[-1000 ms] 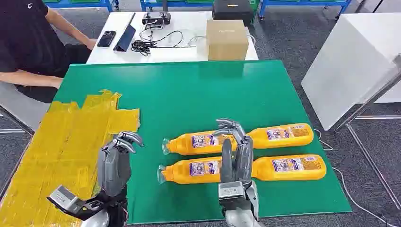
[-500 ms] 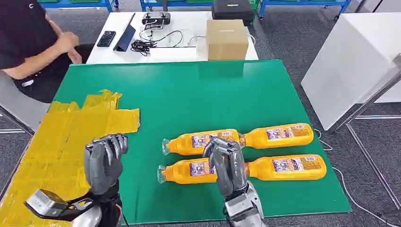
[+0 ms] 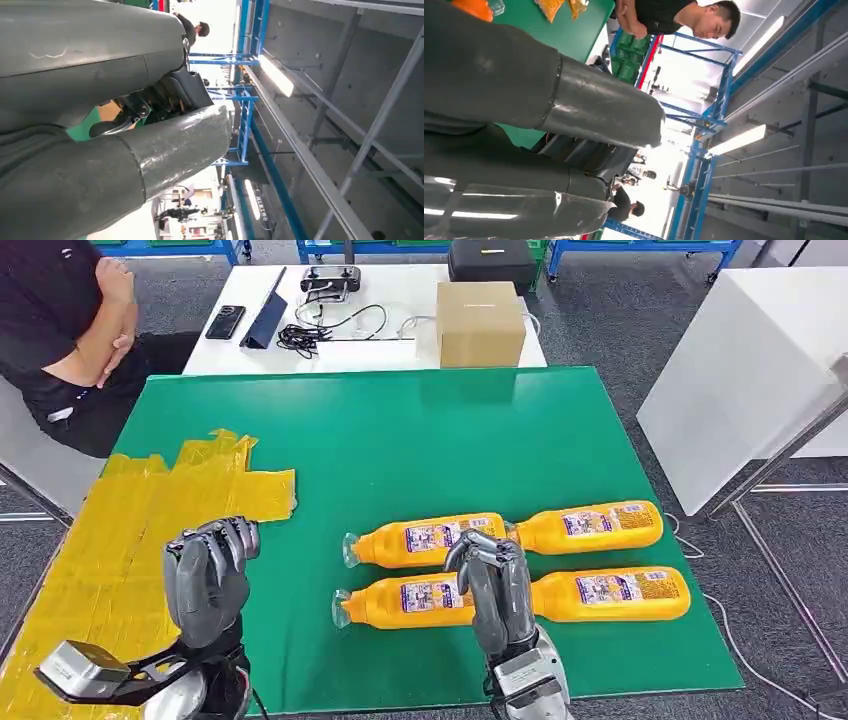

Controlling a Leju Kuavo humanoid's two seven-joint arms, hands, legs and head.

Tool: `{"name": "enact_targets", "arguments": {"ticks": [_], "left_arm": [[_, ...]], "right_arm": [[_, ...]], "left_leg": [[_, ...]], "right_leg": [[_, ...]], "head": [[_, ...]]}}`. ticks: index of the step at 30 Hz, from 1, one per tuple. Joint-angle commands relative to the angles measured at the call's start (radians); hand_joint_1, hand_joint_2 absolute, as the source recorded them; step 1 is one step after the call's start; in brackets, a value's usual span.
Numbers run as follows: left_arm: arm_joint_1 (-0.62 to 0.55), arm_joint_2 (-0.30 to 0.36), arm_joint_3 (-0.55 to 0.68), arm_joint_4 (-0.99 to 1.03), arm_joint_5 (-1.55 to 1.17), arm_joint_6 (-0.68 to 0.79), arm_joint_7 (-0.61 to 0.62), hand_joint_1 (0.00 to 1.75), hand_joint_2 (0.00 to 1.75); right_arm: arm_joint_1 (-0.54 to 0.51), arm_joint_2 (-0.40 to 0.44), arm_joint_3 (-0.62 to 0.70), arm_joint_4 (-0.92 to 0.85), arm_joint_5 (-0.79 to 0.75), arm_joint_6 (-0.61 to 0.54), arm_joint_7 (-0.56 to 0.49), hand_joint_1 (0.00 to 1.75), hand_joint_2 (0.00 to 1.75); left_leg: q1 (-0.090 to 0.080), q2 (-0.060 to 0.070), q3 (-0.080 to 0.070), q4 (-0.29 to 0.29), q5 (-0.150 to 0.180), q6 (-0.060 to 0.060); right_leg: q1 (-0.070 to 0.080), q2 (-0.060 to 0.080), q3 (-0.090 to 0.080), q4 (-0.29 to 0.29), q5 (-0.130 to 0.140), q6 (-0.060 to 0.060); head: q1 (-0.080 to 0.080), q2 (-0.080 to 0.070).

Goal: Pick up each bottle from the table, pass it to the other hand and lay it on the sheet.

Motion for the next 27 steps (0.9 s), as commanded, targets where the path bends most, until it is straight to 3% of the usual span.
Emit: {"name": "enact_targets", "arguments": {"ticks": [1,6,7,8,15,16,17,27], "left_arm": [[-0.027,0.009,0.018,0.021,0.000,-0.002,0.002,1.75,0.00],[-0.021,0.004,0.005,0.011,-0.004,0.004,0.002,1.75,0.00],[-0.021,0.003,0.005,0.009,-0.001,0.000,0.002,1.38,0.00],[-0.020,0.000,0.008,0.004,-0.006,0.011,0.002,0.00,0.00],[-0.021,-0.009,0.030,0.042,0.010,0.039,0.002,0.00,0.00],[-0.018,-0.011,0.040,0.040,0.012,0.036,0.002,0.00,0.00],[-0.005,-0.020,0.070,0.061,0.035,0.028,0.002,0.00,0.00],[-0.006,-0.030,0.105,0.074,0.021,-0.017,0.002,0.00,0.00]], "right_arm": [[-0.011,-0.018,-0.012,0.006,-0.004,0.003,-0.004,1.75,0.00],[-0.016,0.005,-0.016,0.009,0.016,0.006,-0.015,1.75,0.00],[-0.014,0.008,-0.017,0.004,0.024,0.001,-0.022,1.27,0.00],[-0.012,0.008,-0.016,0.000,0.032,-0.003,-0.026,0.00,0.00],[-0.046,-0.033,0.029,0.064,0.159,0.014,0.097,0.00,0.00],[-0.053,-0.050,0.039,0.071,0.187,0.001,0.134,0.00,1.75],[-0.080,-0.090,0.091,0.112,0.376,0.051,0.342,0.00,1.75],[-0.089,-0.106,0.116,0.127,0.378,0.077,0.340,0.00,1.75]], "left_leg": [[0.000,0.000,0.001,0.000,-0.001,-0.001],[0.000,0.000,0.000,0.000,0.000,0.000],[0.000,0.001,0.000,0.000,-0.001,-0.001],[0.000,0.000,0.000,0.000,0.000,0.000],[0.000,0.001,0.001,-0.001,0.000,0.000],[0.000,0.001,0.001,-0.001,0.000,-0.001],[0.000,0.001,0.002,-0.001,0.000,0.000],[0.000,0.001,0.001,-0.001,0.000,0.000]], "right_leg": [[0.000,0.000,0.001,-0.001,-0.001,0.000],[0.000,0.000,0.001,0.000,0.000,0.000],[0.000,0.000,0.001,0.000,0.000,0.000],[0.000,0.000,0.001,0.000,0.000,0.000],[0.000,0.000,0.001,-0.001,0.000,0.000],[0.000,0.001,0.002,-0.001,0.000,0.000],[0.000,0.001,0.002,-0.002,0.000,0.000],[0.000,0.000,0.002,-0.002,0.000,0.000]], "head": [[0.000,0.000],[0.000,0.000],[0.000,0.000],[0.000,0.000],[0.000,0.000],[0.000,0.000],[0.000,0.000],[0.000,0.000]]}}
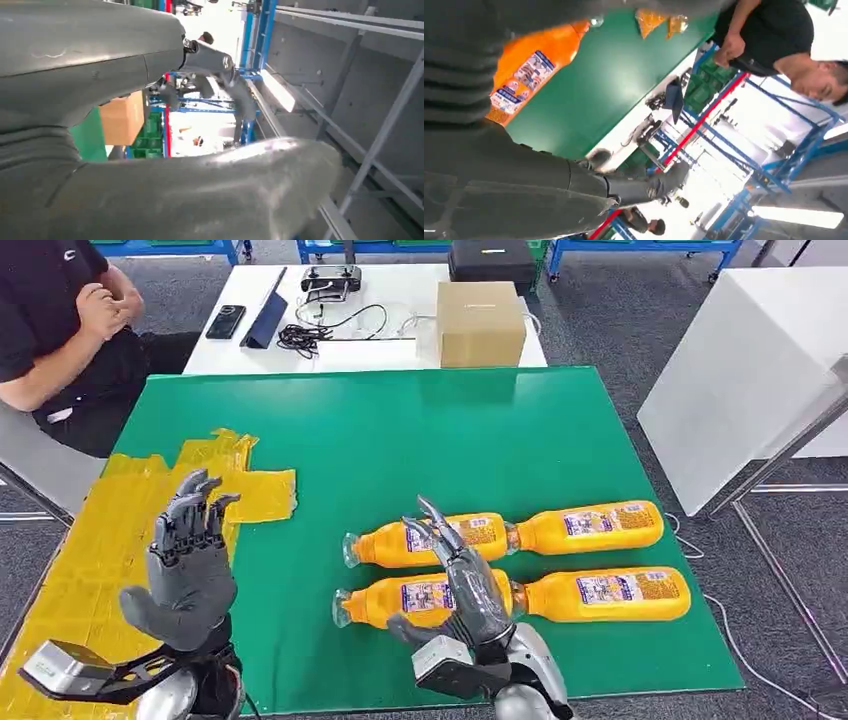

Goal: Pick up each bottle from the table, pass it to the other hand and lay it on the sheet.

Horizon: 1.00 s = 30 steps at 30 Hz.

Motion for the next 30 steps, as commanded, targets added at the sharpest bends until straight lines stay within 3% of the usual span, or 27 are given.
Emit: {"name": "enact_targets", "arguments": {"ticks": [1,6,15,19,25,30], "left_arm": [[-0.018,-0.020,0.052,0.070,-0.007,-0.012,0.002,0.00,0.00],[-0.007,-0.024,0.069,0.062,-0.009,-0.011,0.002,0.00,0.00],[0.006,-0.032,0.098,0.050,-0.006,-0.017,0.002,0.00,0.00],[0.016,-0.039,0.126,0.054,0.007,-0.024,0.002,0.00,0.00],[0.016,-0.039,0.127,0.056,0.007,-0.025,0.002,0.00,0.00],[0.009,-0.045,0.133,0.079,0.009,-0.031,0.002,0.00,0.00]], "right_arm": [[-0.056,-0.063,0.058,0.079,0.015,0.029,0.033,0.00,1.75],[-0.057,-0.086,0.083,0.067,0.138,0.010,0.121,0.00,1.75],[-0.059,-0.115,0.122,0.035,0.187,0.030,0.173,0.00,1.75],[-0.058,-0.162,0.139,0.032,0.254,0.071,0.272,0.00,1.75],[-0.060,-0.166,0.138,0.036,0.260,0.074,0.281,0.00,1.75],[-0.086,-0.183,0.150,0.089,0.271,0.159,0.371,0.00,1.75]], "left_leg": [[0.000,0.002,0.002,-0.002,-0.001,-0.001],[0.000,0.001,0.002,-0.001,0.000,0.000],[0.000,0.003,0.002,-0.001,-0.001,-0.001],[0.000,0.002,0.001,-0.001,-0.001,-0.001],[0.000,0.002,0.001,-0.001,-0.001,-0.001],[0.000,0.001,0.001,-0.001,-0.001,-0.001]], "right_leg": [[0.000,0.001,0.002,-0.002,0.000,0.000],[0.000,0.001,0.002,-0.001,0.000,0.000],[0.000,0.002,0.001,-0.001,0.000,0.000],[0.000,0.001,0.001,-0.001,0.000,0.000],[0.000,0.001,0.001,-0.001,0.000,0.000],[0.000,0.001,0.001,-0.001,0.000,0.000]], "head": [[0.000,0.000],[0.000,0.000],[0.000,0.000],[0.000,0.000],[0.000,0.000],[0.000,0.000]]}}
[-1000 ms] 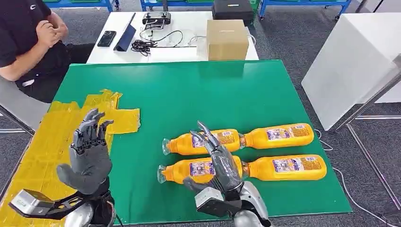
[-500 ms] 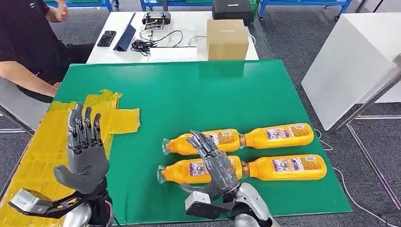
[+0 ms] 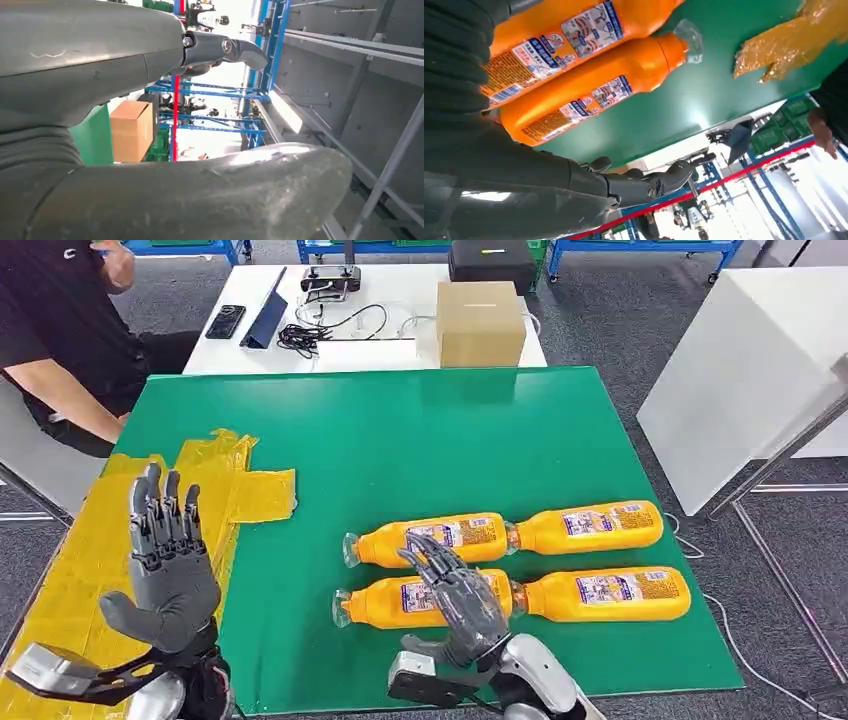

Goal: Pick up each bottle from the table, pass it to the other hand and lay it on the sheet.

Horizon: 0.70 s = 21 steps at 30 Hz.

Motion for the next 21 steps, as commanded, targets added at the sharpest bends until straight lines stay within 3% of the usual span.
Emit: {"name": "enact_targets", "arguments": {"ticks": [1,21], "left_arm": [[-0.021,-0.013,0.039,0.072,0.005,-0.009,0.002,0.00,0.00],[-0.038,-0.016,0.043,0.090,0.020,-0.004,0.002,0.00,0.00]], "right_arm": [[-0.069,-0.053,0.042,0.089,-0.007,0.111,0.107,0.00,1.75],[-0.134,-0.062,0.083,0.148,0.014,0.195,0.265,0.00,1.75]], "left_leg": [[0.000,0.001,0.002,-0.001,0.000,0.000],[0.000,0.002,0.001,-0.001,0.000,-0.001]], "right_leg": [[0.000,0.001,0.001,-0.001,0.000,0.000],[0.000,0.001,0.001,-0.001,0.000,0.000]], "head": [[0.000,0.000],[0.000,0.000]]}}
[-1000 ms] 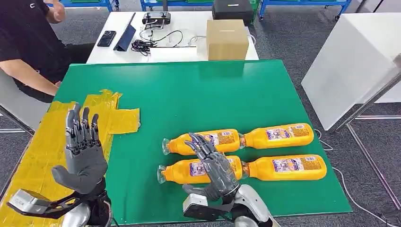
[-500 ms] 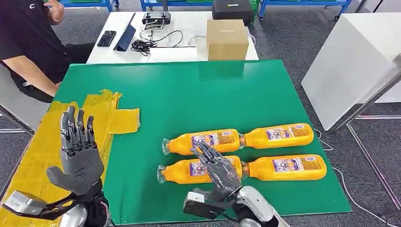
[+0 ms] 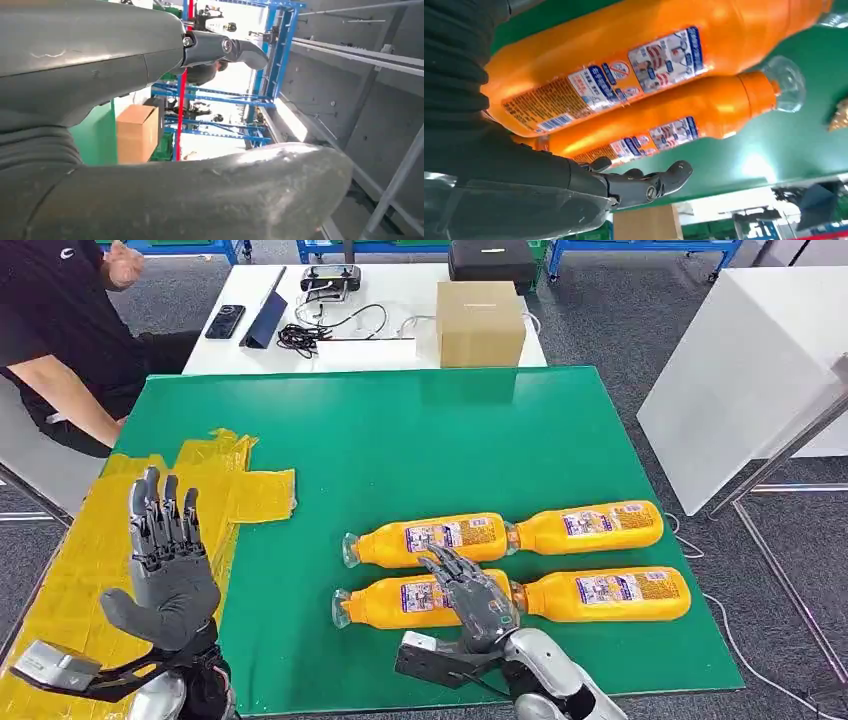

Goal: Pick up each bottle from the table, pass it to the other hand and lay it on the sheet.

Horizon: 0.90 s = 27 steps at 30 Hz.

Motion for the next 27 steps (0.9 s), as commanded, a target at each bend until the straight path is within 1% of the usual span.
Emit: {"name": "enact_targets", "arguments": {"ticks": [1,5,8,10,13,20,22,23,24,26,27], "left_arm": [[-0.033,0.003,0.017,0.068,0.010,0.000,0.002,0.00,0.00],[-0.041,0.007,0.016,0.067,0.018,0.005,0.002,0.00,0.00],[-0.046,0.008,0.012,0.066,0.018,0.004,0.003,0.00,0.00],[-0.046,0.012,0.008,0.069,0.021,0.010,0.002,0.00,0.00],[-0.048,0.017,0.004,0.065,0.025,0.014,0.004,0.00,0.00],[-0.041,0.022,0.009,0.059,0.028,0.019,0.009,0.00,0.00],[-0.046,0.025,0.007,0.063,0.029,0.020,0.011,0.00,0.00],[-0.049,0.026,0.007,0.067,0.031,0.021,0.012,0.00,0.00],[-0.051,0.026,0.006,0.069,0.031,0.021,0.013,0.00,0.00],[-0.053,0.027,0.005,0.071,0.032,0.021,0.014,0.00,0.00],[-0.056,0.029,0.004,0.074,0.033,0.022,0.015,0.00,0.00]], "right_arm": [[-0.082,-0.010,0.048,0.112,0.020,0.051,0.069,0.00,1.75],[-0.109,-0.014,0.075,0.142,0.024,0.099,0.087,0.00,1.75],[-0.117,-0.008,0.079,0.145,0.025,0.100,0.087,0.00,1.75],[-0.139,-0.027,0.112,0.168,0.039,0.140,0.101,0.00,1.75],[-0.173,-0.028,0.146,0.220,0.062,0.180,0.130,0.00,1.75],[-0.184,-0.023,0.159,0.264,0.090,0.194,0.152,0.00,1.75],[-0.198,-0.030,0.180,0.278,0.099,0.229,0.152,0.00,1.75],[-0.204,-0.034,0.186,0.286,0.097,0.242,0.147,0.12,1.75],[-0.209,-0.038,0.194,0.292,0.099,0.252,0.143,1.36,1.75],[-0.212,-0.043,0.200,0.297,0.098,0.260,0.140,1.36,1.75],[-0.218,-0.046,0.210,0.303,0.098,0.271,0.133,1.75,1.75]], "left_leg": [[0.000,0.003,0.002,-0.001,0.000,-0.001],[0.000,0.002,0.002,-0.001,0.000,-0.001],[0.000,0.003,0.002,-0.002,0.000,-0.001],[0.000,0.001,0.002,-0.001,0.000,-0.001],[0.000,0.001,0.002,-0.001,0.000,0.000],[0.000,0.001,0.002,-0.001,0.000,-0.001],[0.001,0.002,0.002,-0.002,0.000,-0.001],[0.000,0.001,0.002,-0.001,0.000,-0.001],[0.000,0.001,0.002,-0.001,0.000,-0.001],[0.000,0.001,0.002,-0.001,0.000,0.000],[0.000,0.001,0.002,-0.001,0.000,0.000]], "right_leg": [[0.000,0.002,0.001,-0.002,0.001,0.000],[0.000,0.002,0.002,-0.002,0.000,0.000],[0.000,0.002,0.002,-0.002,0.000,0.000],[0.000,0.001,0.002,-0.001,0.000,0.000],[0.000,0.001,0.001,-0.001,0.000,0.000],[0.000,0.001,0.002,-0.001,0.000,0.000],[0.001,0.001,0.002,-0.002,0.001,0.000],[0.000,0.000,0.001,-0.001,0.000,0.000],[0.000,0.001,0.002,-0.002,0.000,0.000],[0.000,0.001,0.002,-0.002,0.000,0.000],[0.000,0.000,0.002,-0.001,0.000,0.000]], "head": [[0.000,0.000],[0.000,0.000],[0.000,0.000],[0.000,0.000],[0.000,0.000],[0.000,0.000],[0.000,0.000],[0.000,0.000],[0.000,0.000],[0.000,0.000],[0.000,0.000]]}}
